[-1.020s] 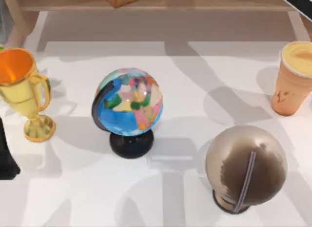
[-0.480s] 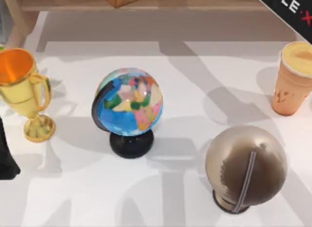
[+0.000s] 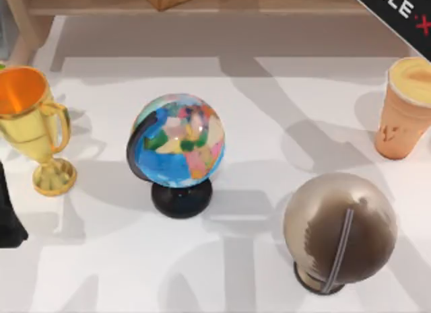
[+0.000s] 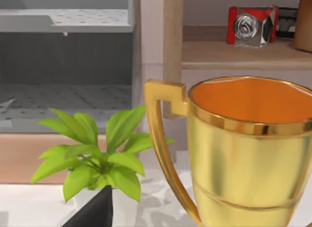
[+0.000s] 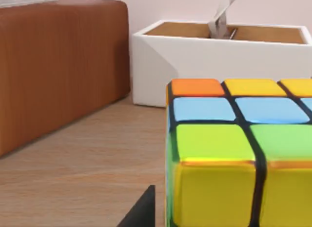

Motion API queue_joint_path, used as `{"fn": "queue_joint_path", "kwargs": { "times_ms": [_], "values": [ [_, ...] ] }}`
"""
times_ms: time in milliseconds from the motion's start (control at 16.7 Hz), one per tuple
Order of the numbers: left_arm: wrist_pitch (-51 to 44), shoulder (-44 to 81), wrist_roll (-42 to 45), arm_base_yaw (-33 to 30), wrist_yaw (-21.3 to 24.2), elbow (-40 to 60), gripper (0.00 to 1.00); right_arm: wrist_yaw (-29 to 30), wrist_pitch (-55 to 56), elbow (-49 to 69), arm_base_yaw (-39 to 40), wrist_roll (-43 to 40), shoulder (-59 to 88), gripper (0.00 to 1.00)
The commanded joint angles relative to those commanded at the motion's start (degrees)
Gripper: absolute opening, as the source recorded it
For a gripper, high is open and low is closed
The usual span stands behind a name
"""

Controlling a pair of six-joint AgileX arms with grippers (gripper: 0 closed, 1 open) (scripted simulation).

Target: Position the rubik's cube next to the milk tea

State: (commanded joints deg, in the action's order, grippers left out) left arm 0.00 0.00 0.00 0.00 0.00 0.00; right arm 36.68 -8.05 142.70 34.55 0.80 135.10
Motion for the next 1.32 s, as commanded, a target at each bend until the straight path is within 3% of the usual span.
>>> {"fn": "queue_joint_path", "kwargs": {
  "times_ms": [420,1020,1320],
  "values": [
    [0.00,0.00,0.00,0.00,0.00,0.00,1.00,0.00,0.00,0.00,0.00,0.00,0.00,0.02],
    [0.00,0.00,0.00,0.00,0.00,0.00,1.00,-0.05,-0.14,0.24,-0.12,0.09,-0.03,0.00],
    [0.00,0.00,0.00,0.00,0.00,0.00,1.00,-0.09,-3.70,5.96,-0.19,0.06,1.73,0.00]
  ]
}}
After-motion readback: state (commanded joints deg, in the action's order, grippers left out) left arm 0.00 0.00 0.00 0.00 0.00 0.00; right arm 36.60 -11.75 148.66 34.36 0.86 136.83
